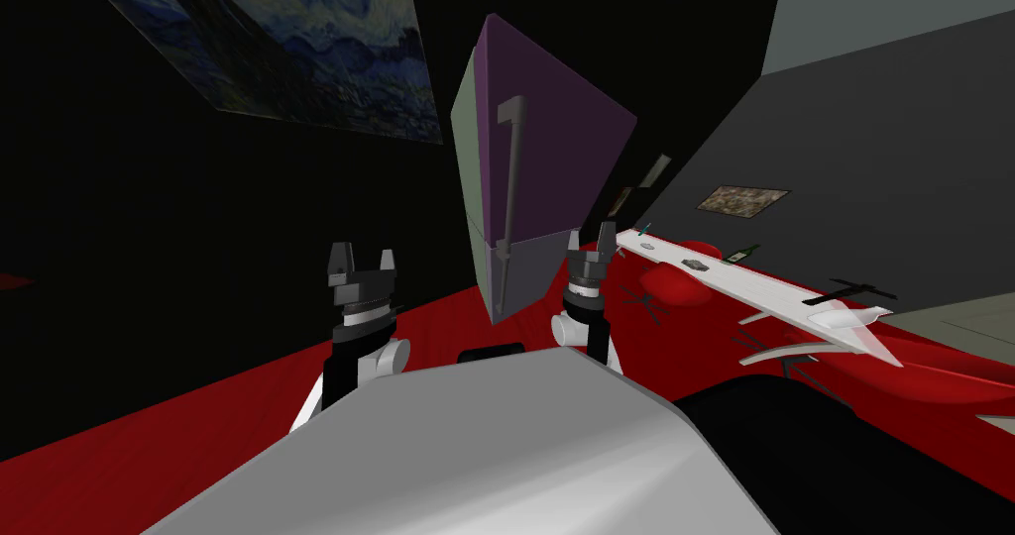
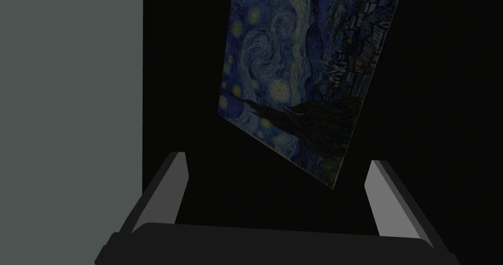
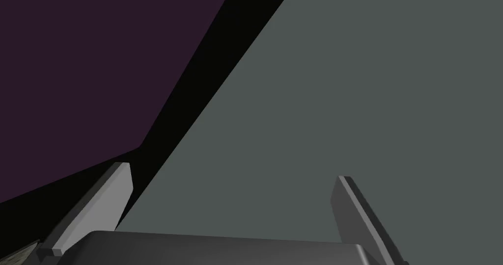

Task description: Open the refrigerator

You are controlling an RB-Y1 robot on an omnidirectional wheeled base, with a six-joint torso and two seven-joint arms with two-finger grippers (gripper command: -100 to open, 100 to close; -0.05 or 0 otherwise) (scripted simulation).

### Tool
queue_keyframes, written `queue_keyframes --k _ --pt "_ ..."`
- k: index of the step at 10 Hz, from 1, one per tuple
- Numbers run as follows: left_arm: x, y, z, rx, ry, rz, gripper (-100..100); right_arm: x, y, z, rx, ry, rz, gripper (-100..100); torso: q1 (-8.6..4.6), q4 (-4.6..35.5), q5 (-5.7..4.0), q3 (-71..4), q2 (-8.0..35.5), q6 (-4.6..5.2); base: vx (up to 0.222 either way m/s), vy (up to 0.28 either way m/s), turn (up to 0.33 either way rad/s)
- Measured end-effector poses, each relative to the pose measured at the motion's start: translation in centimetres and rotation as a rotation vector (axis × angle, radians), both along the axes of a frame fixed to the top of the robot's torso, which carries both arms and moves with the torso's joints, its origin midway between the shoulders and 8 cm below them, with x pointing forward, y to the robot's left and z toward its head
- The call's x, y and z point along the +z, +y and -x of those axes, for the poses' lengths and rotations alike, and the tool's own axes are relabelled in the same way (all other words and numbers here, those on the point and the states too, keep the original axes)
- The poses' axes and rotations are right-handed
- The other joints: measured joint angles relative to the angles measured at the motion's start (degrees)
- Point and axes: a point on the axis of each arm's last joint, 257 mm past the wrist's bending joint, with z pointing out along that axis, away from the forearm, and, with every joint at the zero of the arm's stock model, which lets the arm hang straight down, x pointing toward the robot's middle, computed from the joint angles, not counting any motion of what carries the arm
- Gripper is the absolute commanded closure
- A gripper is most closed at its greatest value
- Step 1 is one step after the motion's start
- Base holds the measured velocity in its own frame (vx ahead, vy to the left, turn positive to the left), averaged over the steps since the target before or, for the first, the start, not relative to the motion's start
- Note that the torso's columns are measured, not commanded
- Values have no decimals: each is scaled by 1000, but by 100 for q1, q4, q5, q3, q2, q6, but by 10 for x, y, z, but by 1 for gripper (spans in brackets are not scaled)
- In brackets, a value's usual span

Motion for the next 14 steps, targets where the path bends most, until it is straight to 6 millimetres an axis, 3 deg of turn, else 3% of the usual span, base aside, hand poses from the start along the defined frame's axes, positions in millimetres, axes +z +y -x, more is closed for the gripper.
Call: queue_keyframes --k 2,9,10,11,14 --pt "0 0 0 0 0 0 0 0 0 0 0 0 0 0 0 600 0 -1200 597 0 0 0 0" --pt "0 0 0 0 0 0 0 0 0 0 0 0 0 0 0 3537 0 -7073 3539 0 0 0 0" --pt "0 0 0 0 0 0 0 0 0 0 0 0 0 -100 0 3960 0 -7919 3962 0 17 19 -27" --pt "0 0 0 0 0 0 0 -2 2 -1 1 10 24 -100 5 4148 1 -8315 4152 0 31 37 -55" --pt "0 0 0 0 0 0 0 -13 6 -7 -15 61 132 -100 8 4224 3 -8462 4217 0 54 72 -65"
